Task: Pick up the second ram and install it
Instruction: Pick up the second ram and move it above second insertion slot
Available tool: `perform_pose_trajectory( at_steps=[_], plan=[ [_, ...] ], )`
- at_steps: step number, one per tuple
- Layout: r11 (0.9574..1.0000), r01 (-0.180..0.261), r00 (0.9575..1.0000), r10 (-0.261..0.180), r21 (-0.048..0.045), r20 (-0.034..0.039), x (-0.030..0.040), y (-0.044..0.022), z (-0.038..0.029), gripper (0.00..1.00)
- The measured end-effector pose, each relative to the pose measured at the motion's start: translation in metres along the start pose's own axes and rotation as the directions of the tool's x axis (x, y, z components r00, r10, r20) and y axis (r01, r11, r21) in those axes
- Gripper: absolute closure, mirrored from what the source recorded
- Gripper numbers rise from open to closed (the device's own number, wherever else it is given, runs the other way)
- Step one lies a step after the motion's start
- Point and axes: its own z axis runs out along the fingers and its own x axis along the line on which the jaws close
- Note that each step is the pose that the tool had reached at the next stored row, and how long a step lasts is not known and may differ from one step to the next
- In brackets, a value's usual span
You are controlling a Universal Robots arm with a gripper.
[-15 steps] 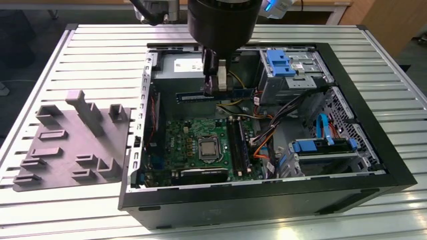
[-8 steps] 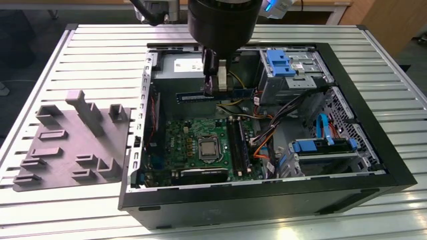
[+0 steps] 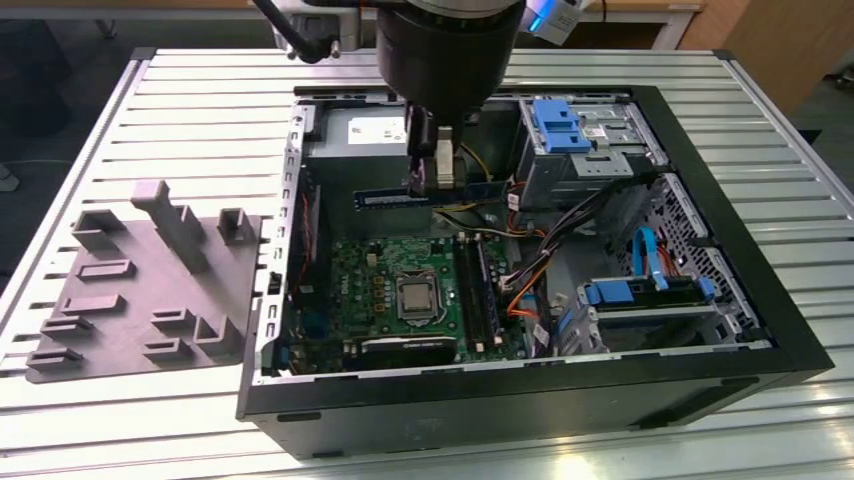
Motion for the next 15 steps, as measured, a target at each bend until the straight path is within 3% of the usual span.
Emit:
perform_pose_trajectory(
  at_steps=[15],
  plan=[
    [1.0, 0.0, 1.0, 0.0, 0.0001, 0.0001, 0.001, -0.0021, 0.008, 0.88]
  ],
)
